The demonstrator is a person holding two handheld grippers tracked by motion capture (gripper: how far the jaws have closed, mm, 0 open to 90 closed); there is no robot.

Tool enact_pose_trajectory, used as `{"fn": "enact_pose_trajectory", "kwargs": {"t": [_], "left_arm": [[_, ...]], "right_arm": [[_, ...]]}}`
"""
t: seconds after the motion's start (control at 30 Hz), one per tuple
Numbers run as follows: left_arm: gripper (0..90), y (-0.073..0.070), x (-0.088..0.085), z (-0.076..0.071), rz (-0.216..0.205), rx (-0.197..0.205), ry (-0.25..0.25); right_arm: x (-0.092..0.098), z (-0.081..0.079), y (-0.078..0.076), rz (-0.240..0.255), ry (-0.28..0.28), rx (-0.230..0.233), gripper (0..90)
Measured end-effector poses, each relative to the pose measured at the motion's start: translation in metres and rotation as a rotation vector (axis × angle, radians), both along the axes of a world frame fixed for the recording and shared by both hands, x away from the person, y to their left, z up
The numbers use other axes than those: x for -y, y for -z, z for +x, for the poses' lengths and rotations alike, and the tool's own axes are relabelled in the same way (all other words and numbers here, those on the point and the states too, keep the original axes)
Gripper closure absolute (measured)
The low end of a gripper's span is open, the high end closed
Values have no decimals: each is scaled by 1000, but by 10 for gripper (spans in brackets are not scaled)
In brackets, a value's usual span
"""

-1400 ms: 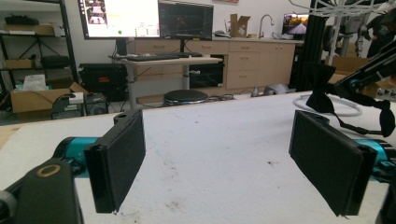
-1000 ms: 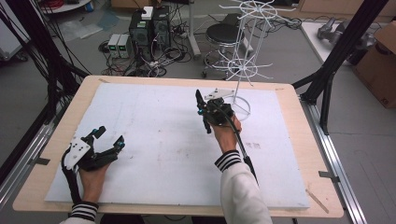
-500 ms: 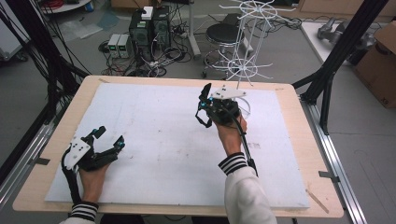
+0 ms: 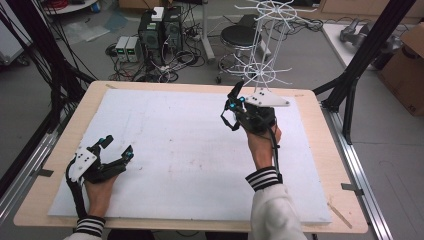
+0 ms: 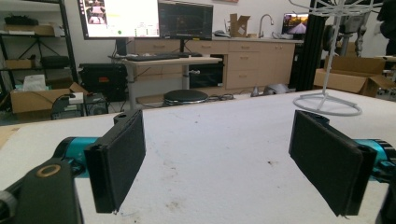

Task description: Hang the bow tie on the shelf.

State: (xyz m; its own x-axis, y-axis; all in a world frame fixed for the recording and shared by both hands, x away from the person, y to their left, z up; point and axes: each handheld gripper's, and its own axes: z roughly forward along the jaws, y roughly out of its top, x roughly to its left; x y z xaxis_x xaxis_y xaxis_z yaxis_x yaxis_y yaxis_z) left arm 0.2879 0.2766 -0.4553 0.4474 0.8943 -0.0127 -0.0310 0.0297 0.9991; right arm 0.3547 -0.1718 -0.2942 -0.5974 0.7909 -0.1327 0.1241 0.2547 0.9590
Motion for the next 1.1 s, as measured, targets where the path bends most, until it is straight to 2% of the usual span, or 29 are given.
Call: {"fn": "enact_pose_trajectory", "kwargs": {"t": [0.2,0.53,0.57,0.7,1.1], "left_arm": [[190,0,0,0,1,-1,0],[190,0,0,0,1,-1,-1],[191,0,0,0,1,-2,-1],[191,0,0,0,2,-2,0],[191,0,0,0,0,-2,-1]], "right_arm": [[13,-11,-8,14,42,40,868],[38,-18,-19,51,108,76,867],[42,-19,-24,50,123,85,868],[50,-20,-32,55,142,108,867],[77,-15,-41,83,222,124,867]]}}
